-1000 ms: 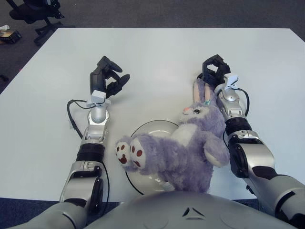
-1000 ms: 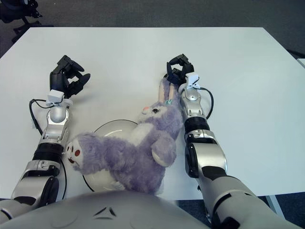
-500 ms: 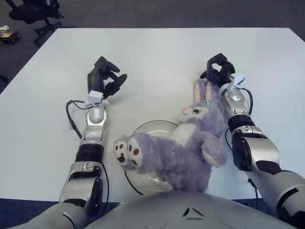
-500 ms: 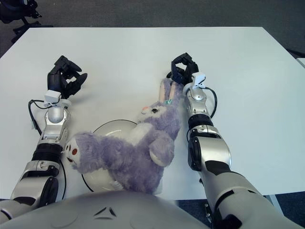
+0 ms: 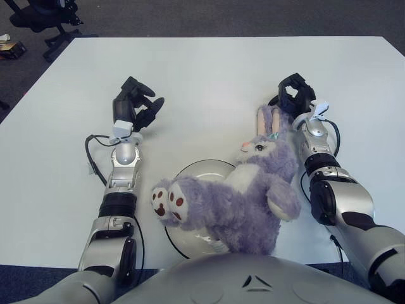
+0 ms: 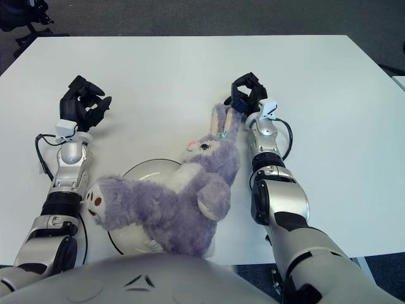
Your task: Put the doll into the plate.
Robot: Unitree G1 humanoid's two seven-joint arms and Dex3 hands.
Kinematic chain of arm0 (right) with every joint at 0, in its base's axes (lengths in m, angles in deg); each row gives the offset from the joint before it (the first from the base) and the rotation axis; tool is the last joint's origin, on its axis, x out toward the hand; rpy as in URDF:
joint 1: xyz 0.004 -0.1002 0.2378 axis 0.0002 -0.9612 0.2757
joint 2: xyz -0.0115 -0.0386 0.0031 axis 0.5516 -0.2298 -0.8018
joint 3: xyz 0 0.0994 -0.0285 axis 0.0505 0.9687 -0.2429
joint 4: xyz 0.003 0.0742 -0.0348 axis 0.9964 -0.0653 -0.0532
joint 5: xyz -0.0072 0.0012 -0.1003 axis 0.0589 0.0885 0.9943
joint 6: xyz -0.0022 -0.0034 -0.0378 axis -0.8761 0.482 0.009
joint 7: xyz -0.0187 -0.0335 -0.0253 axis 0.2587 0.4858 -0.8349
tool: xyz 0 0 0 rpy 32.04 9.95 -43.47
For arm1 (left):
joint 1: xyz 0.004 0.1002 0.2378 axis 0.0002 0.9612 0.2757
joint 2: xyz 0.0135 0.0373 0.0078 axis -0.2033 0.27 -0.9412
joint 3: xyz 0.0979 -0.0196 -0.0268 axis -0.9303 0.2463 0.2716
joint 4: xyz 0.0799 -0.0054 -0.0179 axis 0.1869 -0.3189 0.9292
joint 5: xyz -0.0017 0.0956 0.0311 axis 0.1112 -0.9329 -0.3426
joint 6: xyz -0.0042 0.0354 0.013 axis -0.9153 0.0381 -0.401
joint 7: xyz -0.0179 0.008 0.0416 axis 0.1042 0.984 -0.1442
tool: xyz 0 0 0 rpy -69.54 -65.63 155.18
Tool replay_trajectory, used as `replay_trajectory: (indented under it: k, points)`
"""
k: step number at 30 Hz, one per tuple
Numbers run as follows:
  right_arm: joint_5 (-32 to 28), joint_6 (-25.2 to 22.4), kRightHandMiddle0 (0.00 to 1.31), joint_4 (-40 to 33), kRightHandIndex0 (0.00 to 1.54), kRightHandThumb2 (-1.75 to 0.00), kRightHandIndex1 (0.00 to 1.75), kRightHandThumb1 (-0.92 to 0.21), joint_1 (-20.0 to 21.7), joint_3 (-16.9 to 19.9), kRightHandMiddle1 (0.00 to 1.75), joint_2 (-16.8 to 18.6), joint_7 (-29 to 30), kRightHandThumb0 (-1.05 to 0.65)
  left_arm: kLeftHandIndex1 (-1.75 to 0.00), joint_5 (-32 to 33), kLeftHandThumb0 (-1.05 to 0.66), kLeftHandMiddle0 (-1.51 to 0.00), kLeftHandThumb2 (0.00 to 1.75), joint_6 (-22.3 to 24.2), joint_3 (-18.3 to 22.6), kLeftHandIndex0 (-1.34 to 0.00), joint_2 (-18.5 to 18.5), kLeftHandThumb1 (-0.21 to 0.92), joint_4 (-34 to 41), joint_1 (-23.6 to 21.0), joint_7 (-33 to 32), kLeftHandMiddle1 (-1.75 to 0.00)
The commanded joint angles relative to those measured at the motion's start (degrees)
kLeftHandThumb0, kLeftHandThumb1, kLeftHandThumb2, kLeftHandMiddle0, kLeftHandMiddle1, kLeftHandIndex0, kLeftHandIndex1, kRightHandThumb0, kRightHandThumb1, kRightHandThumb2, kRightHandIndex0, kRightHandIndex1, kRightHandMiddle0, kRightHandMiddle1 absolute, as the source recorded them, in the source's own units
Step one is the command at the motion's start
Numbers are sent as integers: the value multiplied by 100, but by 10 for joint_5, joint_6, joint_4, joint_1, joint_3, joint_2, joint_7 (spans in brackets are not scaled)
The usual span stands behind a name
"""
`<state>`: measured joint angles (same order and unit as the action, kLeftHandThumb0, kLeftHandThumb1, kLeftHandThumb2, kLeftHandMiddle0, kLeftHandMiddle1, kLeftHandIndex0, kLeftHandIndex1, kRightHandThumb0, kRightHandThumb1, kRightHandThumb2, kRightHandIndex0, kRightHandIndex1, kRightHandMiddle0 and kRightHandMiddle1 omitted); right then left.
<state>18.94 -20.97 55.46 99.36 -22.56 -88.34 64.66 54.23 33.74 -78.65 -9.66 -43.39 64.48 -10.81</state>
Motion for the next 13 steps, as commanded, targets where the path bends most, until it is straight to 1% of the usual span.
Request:
replay_trajectory:
  k: [1,13]
  points:
    - [-12,11,34,5,89,-81,175,-70,10,9,175,-7,-3,-38,-175,7,-8,-87,10,19,3,-63,16,92,-6,45,-1,-175]
    - [-31,23,34,18,89,-82,175,-70,16,34,175,-15,-11,-38,-175,10,-9,-88,11,52,12,-63,20,92,12,47,-4,-175]
